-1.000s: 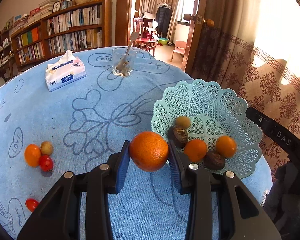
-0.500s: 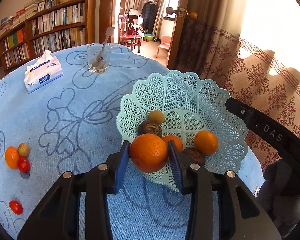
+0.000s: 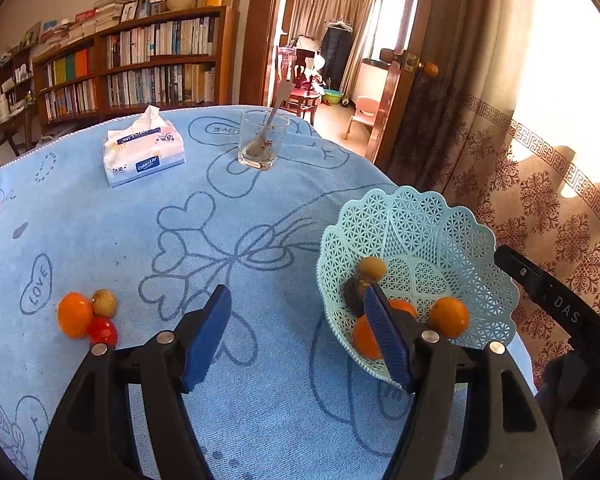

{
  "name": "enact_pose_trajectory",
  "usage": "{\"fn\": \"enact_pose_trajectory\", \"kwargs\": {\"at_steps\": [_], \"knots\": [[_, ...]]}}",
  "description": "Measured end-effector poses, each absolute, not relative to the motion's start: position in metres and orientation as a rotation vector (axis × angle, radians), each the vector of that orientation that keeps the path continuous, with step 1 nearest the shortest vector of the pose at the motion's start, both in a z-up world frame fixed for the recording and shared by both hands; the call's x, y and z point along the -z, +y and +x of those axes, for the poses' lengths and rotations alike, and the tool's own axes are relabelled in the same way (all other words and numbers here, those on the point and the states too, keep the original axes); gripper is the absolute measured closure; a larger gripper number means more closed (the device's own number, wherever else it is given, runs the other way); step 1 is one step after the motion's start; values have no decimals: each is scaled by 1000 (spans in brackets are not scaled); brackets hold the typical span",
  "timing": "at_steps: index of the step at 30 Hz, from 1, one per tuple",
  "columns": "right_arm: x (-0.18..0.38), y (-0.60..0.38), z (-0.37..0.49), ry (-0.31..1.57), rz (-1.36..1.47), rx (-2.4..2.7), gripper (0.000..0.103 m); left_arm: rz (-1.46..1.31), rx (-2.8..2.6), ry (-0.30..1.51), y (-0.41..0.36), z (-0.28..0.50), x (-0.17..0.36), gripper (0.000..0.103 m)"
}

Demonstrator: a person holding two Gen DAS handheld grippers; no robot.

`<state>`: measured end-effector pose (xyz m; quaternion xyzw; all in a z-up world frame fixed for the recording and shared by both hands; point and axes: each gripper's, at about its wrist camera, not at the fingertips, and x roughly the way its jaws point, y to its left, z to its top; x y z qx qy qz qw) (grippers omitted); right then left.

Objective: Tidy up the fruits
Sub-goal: 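Move both open tools from the basket back over the loose fruit, then grasp a red cherry tomato with the right tool while the left reaches a mandarin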

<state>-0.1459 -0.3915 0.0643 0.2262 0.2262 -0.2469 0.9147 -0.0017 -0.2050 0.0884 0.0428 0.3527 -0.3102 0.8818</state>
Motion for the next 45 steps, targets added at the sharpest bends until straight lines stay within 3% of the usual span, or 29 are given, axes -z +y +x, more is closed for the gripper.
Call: {"fn": "enact_pose_trajectory", "kwargs": {"at_steps": [19, 29, 45], "knots": [[-63, -356, -135, 495, 430, 419, 45, 21, 367, 705, -97, 39, -100, 31], [-54, -311, -113, 559, 388, 289, 45, -27, 247, 703, -43, 49, -99, 17], [-31, -162, -53, 774, 240, -183, 45, -25, 117, 654, 10, 41, -96, 10]]}}
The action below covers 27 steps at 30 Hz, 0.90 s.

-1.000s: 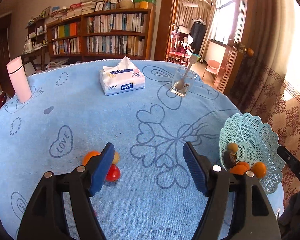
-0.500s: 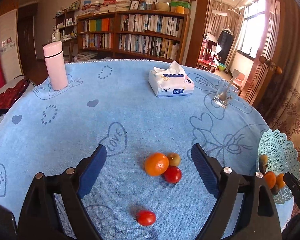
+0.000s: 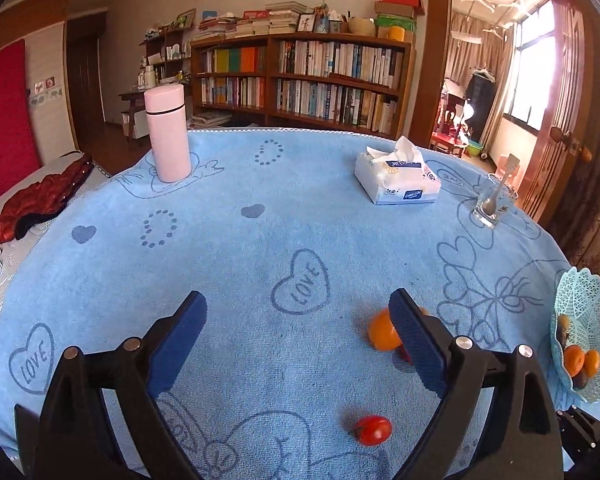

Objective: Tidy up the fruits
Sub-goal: 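Grasp a red cherry tomato with the right tool while the left reaches a mandarin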

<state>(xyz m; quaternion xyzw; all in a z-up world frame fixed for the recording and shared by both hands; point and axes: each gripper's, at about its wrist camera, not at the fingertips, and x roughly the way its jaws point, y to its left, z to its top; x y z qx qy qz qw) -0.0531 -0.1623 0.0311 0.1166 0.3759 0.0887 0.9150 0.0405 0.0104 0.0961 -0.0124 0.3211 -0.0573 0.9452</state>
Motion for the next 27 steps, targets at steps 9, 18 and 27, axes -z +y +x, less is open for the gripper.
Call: {"fn": "enact_pose_trajectory", "kwargs": {"at_steps": [9, 18, 27], "knots": [[-15, -118, -23, 857, 199, -274, 45, -49, 76, 632, 38, 38, -98, 10], [-3, -93, -1, 884, 158, -309, 45, -74, 57, 641, 53, 41, -92, 10], [3, -78, 9, 874, 91, -285, 64, -83, 45, 657, 57, 46, -86, 10]]}}
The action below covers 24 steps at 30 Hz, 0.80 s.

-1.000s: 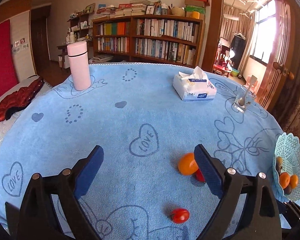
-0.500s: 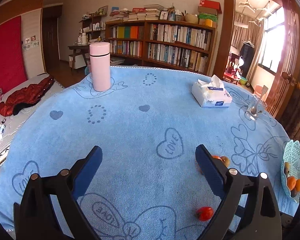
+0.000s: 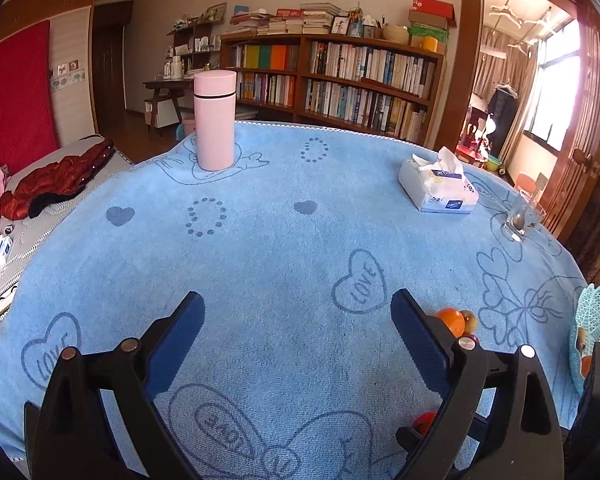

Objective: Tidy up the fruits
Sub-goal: 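Grasp a red cherry tomato with the right tool while the left reaches a mandarin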

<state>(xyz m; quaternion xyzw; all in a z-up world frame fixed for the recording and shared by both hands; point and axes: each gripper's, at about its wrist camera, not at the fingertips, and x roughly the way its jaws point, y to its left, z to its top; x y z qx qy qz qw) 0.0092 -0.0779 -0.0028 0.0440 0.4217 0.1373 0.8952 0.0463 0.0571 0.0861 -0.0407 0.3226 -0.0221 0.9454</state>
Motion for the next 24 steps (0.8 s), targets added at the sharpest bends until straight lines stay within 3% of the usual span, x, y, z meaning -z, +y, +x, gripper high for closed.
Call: {"fn": "enact_pose_trajectory", "kwargs": {"at_steps": [3, 24], "knots": [[3, -79, 8, 871, 68, -280, 73, -81, 43, 661, 56, 47, -84, 10], [-20, -160, -27, 789, 187, -164, 73, 85, 167, 730, -24, 63, -57, 10]]}}
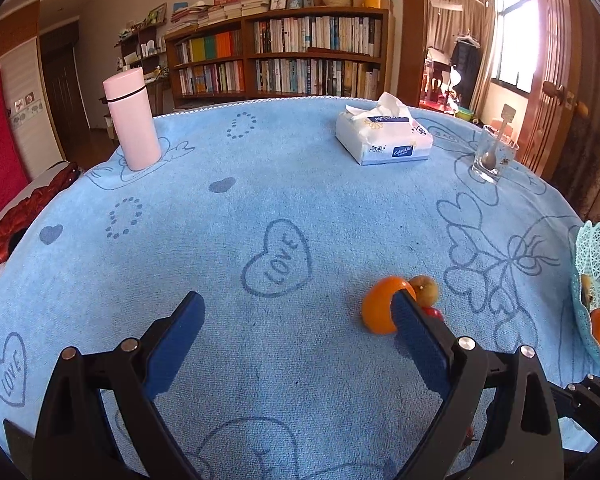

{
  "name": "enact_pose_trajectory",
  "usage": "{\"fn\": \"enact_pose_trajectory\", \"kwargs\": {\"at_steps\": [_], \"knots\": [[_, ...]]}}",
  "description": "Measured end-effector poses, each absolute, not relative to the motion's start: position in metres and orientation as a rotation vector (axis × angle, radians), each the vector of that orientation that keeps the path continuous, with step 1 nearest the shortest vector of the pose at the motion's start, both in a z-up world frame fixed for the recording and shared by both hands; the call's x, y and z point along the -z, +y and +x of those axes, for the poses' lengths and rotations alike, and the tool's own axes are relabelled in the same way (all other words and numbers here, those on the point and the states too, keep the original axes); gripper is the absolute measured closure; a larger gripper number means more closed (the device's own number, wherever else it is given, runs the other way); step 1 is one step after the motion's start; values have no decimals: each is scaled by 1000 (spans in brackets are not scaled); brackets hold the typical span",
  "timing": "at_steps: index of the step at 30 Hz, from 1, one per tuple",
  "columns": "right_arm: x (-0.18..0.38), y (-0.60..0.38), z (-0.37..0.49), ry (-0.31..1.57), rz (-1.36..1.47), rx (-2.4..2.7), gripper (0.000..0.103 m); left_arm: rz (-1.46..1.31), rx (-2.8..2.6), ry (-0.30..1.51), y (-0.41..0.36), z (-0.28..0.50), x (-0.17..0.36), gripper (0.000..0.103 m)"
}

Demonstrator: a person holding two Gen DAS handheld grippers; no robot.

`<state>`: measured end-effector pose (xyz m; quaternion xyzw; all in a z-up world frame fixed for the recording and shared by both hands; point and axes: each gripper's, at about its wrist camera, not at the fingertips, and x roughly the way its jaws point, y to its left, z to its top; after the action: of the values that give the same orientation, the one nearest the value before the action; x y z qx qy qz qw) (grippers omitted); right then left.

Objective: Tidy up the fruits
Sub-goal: 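Grasp a red cherry tomato with the right tool while the left reaches a mandarin, then grasp the mandarin with the left tool while the right holds the tomato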

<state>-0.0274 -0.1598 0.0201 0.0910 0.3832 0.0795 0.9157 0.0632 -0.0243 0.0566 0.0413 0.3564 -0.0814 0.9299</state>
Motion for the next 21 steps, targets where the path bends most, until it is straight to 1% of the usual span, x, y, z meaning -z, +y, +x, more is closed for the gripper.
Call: {"fn": "enact_pose_trajectory", "kwargs": {"at_steps": [7, 14, 16, 18, 19, 21], "knots": [[-16, -171, -33, 789, 214, -159, 73, 68, 207, 809, -42, 81, -40, 10], [-10, -174, -36, 818, 246, -189, 73, 71, 230, 831, -56, 93, -35, 10], [-8, -172, -37, 822, 242, -193, 73, 64, 242, 852, -58, 97, -30, 14], [-6, -172, -38, 827, 250, -196, 73, 44, 275, 872, -59, 99, -27, 24], [-6, -171, -38, 830, 254, -200, 73, 31, 288, 873, -59, 98, -26, 26], [-5, -168, -38, 835, 250, -209, 73, 12, 313, 877, -58, 98, -26, 35]]}}
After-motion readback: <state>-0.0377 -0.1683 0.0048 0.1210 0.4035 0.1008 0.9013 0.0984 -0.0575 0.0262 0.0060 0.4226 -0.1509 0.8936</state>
